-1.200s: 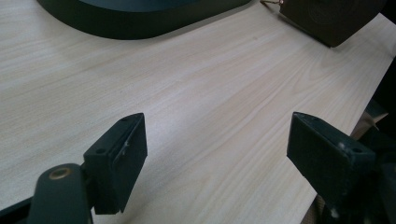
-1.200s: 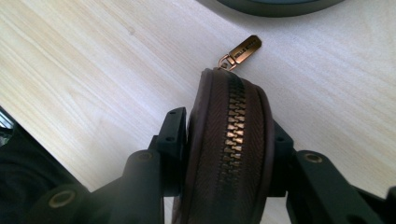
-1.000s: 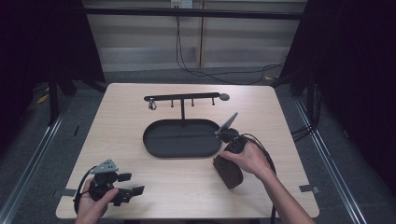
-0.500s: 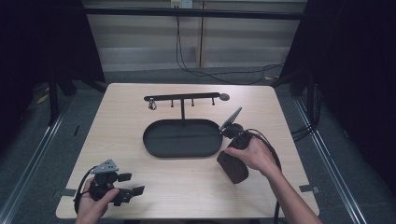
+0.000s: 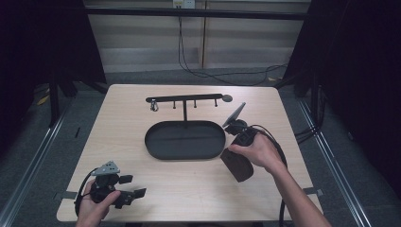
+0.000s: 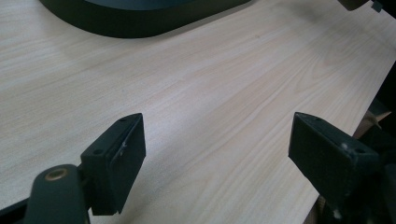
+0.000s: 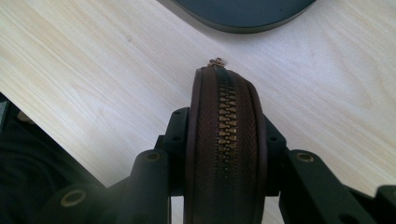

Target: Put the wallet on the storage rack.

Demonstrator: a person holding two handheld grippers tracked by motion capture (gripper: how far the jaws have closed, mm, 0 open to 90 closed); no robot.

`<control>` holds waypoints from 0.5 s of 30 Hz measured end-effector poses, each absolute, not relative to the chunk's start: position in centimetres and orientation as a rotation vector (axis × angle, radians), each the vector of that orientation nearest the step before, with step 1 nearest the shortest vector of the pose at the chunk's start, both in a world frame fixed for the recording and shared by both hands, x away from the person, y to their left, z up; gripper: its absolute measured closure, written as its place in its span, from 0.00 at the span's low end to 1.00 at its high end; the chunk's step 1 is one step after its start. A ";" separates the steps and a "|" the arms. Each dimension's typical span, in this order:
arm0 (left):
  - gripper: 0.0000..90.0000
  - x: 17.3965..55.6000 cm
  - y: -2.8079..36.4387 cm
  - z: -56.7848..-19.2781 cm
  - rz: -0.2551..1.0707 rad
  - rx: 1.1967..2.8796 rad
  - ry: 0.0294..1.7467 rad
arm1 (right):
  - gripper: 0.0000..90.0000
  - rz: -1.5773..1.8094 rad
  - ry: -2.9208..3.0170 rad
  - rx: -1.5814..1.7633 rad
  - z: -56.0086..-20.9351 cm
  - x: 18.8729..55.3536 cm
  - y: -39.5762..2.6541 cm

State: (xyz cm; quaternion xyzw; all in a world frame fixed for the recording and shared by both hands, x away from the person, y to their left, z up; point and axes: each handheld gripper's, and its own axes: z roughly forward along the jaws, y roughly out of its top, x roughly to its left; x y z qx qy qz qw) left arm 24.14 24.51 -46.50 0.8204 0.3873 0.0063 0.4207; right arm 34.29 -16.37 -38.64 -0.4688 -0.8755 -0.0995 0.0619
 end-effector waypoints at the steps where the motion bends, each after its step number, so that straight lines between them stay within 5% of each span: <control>1: 0.21 24.2 24.5 -46.5 0.017 2.056 0.971 | 0.72 -0.295 -2.649 -1.419 -38.5 34.4 -16.4; 15: 0.21 24.2 24.4 -46.6 0.015 2.068 0.975 | 0.73 -0.279 -2.660 -1.430 -37.4 35.6 -16.4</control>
